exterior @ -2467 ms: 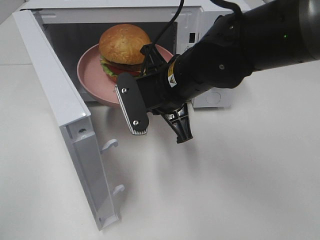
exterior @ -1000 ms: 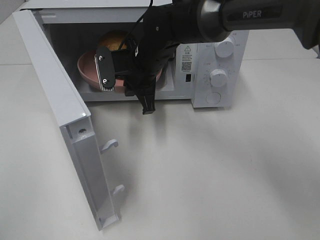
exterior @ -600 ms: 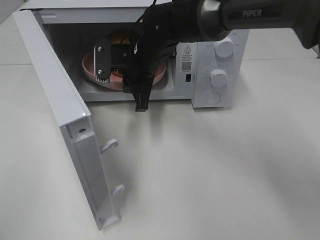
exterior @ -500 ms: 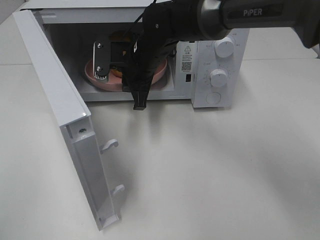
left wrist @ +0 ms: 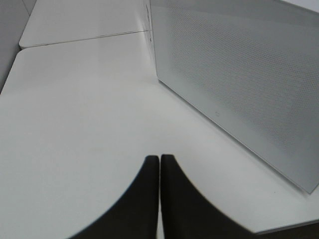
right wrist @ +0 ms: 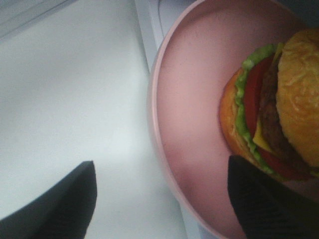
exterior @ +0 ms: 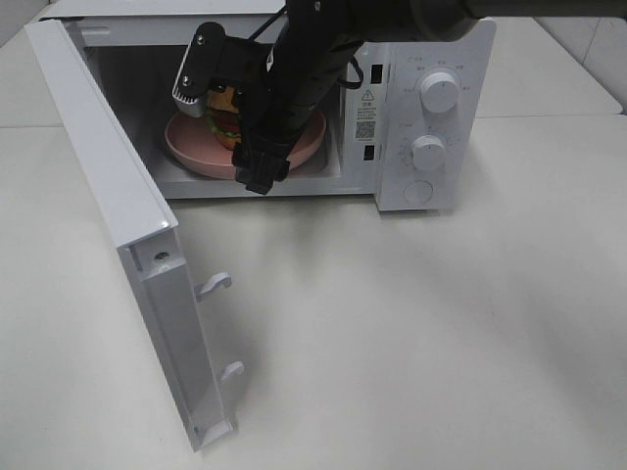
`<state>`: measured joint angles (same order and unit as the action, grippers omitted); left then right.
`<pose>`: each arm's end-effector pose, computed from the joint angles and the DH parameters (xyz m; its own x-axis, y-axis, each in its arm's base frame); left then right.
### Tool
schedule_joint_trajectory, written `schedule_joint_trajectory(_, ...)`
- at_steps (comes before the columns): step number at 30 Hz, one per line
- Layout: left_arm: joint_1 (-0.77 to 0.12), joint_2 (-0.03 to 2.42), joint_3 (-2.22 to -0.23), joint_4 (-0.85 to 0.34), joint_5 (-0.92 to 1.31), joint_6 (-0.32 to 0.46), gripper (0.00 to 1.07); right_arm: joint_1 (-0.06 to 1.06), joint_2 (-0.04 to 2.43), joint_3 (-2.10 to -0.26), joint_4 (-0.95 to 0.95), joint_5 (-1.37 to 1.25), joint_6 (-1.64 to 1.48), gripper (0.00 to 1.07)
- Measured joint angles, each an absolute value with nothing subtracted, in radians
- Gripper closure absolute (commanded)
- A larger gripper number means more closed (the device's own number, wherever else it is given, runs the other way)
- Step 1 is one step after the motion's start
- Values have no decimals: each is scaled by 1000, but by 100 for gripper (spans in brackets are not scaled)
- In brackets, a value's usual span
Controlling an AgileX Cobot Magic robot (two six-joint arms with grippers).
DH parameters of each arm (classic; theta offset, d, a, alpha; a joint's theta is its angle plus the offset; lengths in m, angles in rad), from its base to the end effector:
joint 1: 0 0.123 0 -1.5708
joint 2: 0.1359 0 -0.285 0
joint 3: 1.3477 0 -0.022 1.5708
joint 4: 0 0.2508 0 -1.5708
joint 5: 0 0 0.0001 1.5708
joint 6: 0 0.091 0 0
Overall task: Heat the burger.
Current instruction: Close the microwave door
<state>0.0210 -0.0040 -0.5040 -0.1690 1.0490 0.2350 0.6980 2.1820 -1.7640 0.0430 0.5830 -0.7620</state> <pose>-0.0058 -0.0134 0.2803 -0.4113 0.1394 -0.9008 0.1741 0.9821 0.0725 0.3767 0.3188 0.1994 -0.0195 -0.8828 -0.4694 -0.8914 0.2280 -0.3917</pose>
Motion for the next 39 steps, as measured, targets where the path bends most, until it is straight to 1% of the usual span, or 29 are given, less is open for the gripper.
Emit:
schedule_joint_trajectory(6,21,-4,-504,-169,1049,235,106,698,2137,-1764,47,682,-574,36)
schedule_joint_trajectory(8,21,-4,-504,-169,1049,235,106,698,2130,-1764,47,692,-551,36)
schedule_joint_trajectory(12,21,-4,-504,-169,1049,235,106,698,2085,-1764,48,737,-388,36)
schedule_joint_trajectory(15,21,-4,-504,-169,1049,235,106,698,2070,-1764,49,763,-325,36)
schedule_joint_trajectory(17,21,-4,-504,-169,1049,235,106,698,2048,-1764,50,801,-214,36)
schedule_joint_trajectory(18,21,-4,-504,-169,1049,235,106,698,2048,-1764,50,801,-214,36)
schedule_joint_trajectory(20,21,-4,-504,-169,1049,235,106,698,2040,-1767,51,873,-110,36)
schedule_joint_trajectory(31,21,-4,-504,-169,1049,235,106,698,2040,-1767,54,1018,18,36)
schedule_joint_trajectory(33,21,-4,-504,-169,1049,235,106,698,2040,-1767,50,1103,46,36)
schedule_joint_trajectory(39,21,-4,-504,-169,1049,235,106,698,2040,-1767,40,1202,75,36)
